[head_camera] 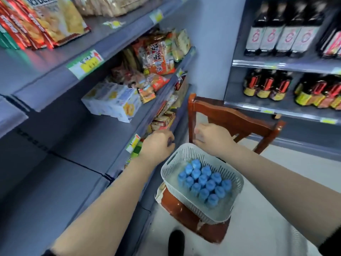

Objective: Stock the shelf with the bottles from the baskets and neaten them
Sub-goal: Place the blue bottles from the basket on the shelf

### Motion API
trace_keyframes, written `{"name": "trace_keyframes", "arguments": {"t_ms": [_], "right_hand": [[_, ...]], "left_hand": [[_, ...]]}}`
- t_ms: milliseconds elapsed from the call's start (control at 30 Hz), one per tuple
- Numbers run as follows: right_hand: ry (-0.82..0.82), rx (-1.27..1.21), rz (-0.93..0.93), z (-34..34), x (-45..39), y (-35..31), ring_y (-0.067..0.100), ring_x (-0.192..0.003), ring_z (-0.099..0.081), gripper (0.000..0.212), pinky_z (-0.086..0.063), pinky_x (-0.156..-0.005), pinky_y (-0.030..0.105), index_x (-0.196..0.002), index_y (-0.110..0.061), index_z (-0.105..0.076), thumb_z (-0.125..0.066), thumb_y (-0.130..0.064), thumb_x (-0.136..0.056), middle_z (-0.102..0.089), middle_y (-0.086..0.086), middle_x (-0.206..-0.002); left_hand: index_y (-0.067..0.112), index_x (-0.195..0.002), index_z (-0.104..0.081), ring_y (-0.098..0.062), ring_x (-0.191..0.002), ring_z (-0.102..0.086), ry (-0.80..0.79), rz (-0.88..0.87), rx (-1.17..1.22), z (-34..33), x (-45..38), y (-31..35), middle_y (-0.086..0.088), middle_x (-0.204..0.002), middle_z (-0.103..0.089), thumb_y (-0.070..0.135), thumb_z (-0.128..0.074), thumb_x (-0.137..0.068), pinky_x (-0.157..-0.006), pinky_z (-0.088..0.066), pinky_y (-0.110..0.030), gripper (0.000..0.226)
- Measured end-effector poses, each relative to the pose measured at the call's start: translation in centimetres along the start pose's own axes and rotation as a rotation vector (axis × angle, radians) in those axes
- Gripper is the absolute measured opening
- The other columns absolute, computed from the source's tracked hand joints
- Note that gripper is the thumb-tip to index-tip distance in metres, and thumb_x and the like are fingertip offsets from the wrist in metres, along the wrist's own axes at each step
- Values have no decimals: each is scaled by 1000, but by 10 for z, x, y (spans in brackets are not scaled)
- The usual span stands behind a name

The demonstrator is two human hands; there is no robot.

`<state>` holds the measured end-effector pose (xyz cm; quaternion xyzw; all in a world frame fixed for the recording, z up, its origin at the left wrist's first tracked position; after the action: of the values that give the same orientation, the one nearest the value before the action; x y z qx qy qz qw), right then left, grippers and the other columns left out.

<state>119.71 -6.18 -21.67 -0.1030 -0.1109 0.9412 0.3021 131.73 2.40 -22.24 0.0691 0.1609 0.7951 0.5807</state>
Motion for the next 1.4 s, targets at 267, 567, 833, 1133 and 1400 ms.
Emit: {"name": "trace_keyframes", "arguments": {"t_ms": [267, 567, 833, 1133, 1400], "right_hand": [[-194, -102, -335, -94, -9, 77, 22, -103, -57, 29, -45, -78, 32, -112, -17, -53, -56, -32, -88, -60, 0, -113], [-350, -172, -524, -203, -4, 134, 24, -97, -59, 23, -48, -77, 35, -107, -15, -54, -53, -27, -87, -61, 1, -104], [-607, -286, -587, -338, 5, 132, 25, -89, -57, 25, -41, -65, 31, -113, -16, -51, -50, -25, -90, -55, 3, -103], [-626, -221, -562, -426, -2, 128, 25, -102, -57, 23, -40, -65, 31, -113, -13, -55, -49, -18, -91, -59, 7, -112], [-582, -250, -572, -436, -11, 125, 22, -102, -57, 24, -40, -66, 30, -113, -17, -55, -51, -21, -90, -58, 1, -111]], "left_hand": [[17, -103, -61, -19, -96, -56, -305, 33, 83, -122, -66, -36, 0, -100, -56, 22, -59, -85, -72, -37, -26, 18], [18, -112, -59, -23, -104, -56, -572, 80, 74, -251, -101, -71, 1, -117, -57, 19, -58, -85, -82, -47, -34, 28], [15, -114, -57, -28, -104, -59, -826, 125, -6, -365, -81, -109, -6, -113, -59, 26, -57, -82, -80, -49, -33, 34], [11, -106, -58, -32, -99, -59, -822, 286, 23, -434, -68, -143, -12, -106, -63, 20, -57, -85, -77, -43, -34, 22], [8, -93, -54, -33, -90, -59, -672, 234, 112, -413, -65, -146, -12, -93, -61, 26, -59, -86, -68, -37, -31, 20]]}}
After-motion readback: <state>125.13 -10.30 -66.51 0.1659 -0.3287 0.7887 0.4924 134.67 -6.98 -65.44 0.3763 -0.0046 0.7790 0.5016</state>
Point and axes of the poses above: each hand's wrist, its own x-axis away from the middle knuckle, its own z-axis out of the back of the hand, y = z × x, the point moved 8 cm from there along -x, towards the middle knuckle
